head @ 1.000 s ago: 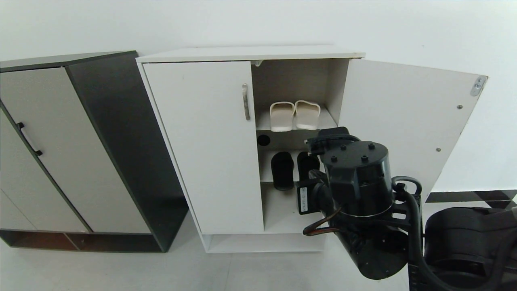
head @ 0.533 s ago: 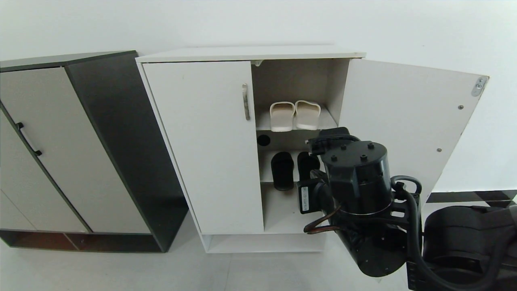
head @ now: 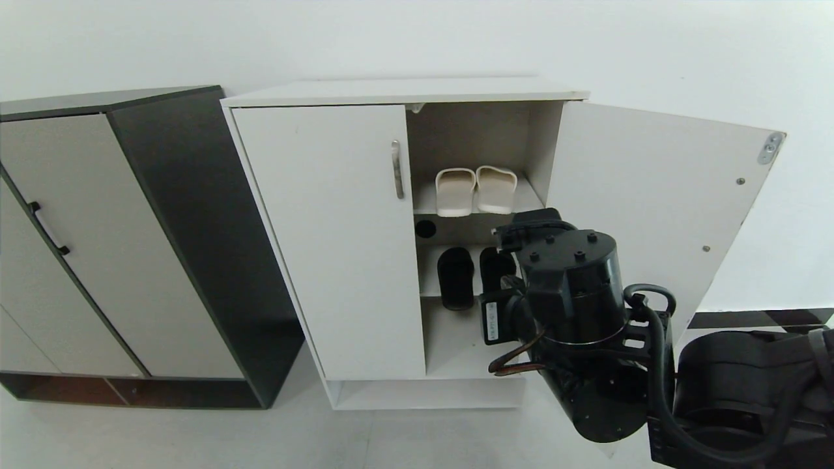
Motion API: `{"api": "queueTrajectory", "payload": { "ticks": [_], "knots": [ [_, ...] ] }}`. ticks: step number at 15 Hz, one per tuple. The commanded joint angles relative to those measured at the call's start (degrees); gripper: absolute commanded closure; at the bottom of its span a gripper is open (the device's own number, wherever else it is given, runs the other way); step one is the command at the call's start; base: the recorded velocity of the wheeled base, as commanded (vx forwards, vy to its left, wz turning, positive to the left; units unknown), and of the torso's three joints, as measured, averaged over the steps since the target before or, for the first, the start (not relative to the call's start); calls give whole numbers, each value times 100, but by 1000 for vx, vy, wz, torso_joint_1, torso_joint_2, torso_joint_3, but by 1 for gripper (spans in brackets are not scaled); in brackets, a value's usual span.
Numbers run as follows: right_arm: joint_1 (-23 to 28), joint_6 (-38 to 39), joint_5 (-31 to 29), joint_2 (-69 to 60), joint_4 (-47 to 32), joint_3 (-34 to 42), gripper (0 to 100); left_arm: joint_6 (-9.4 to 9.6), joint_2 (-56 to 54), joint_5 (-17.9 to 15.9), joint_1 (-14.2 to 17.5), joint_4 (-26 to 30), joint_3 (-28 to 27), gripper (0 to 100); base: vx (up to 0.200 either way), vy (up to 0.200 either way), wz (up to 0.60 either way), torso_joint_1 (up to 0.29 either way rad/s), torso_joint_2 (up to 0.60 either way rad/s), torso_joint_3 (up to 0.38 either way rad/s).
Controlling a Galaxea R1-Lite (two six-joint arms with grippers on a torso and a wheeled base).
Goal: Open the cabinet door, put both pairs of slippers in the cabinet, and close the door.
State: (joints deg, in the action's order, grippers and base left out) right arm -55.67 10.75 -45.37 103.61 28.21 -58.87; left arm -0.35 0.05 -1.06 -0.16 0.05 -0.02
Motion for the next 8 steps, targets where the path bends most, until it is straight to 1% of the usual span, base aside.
{"api": "queueTrajectory", "payload": {
  "ticks": [1, 2, 3, 5, 8],
  "knots": [
    [13, -3, 2, 28, 0, -2, 100, 0, 4, 1, -2, 13, 2, 100, 0, 0, 0, 7, -139, -315],
    [30, 6, 2, 28, -8, -2, 100, -9, 4, 1, -2, 13, 2, 100, 0, 0, 0, 36, -198, -354],
    [39, 6, 2, 28, 0, -2, 100, -9, 4, 1, -2, 13, 2, 100, 0, 0, 0, 80, -452, -373],
    [39, 6, 2, 28, -8, 7, 100, -9, 4, 1, -2, 13, 2, 100, 0, 0, 0, 41, -556, -356],
    [65, 6, 2, 28, 0, 16, 100, -9, 4, 1, -2, 13, 2, 100, 0, 0, 0, 115, -476, -347]
  ]
}}
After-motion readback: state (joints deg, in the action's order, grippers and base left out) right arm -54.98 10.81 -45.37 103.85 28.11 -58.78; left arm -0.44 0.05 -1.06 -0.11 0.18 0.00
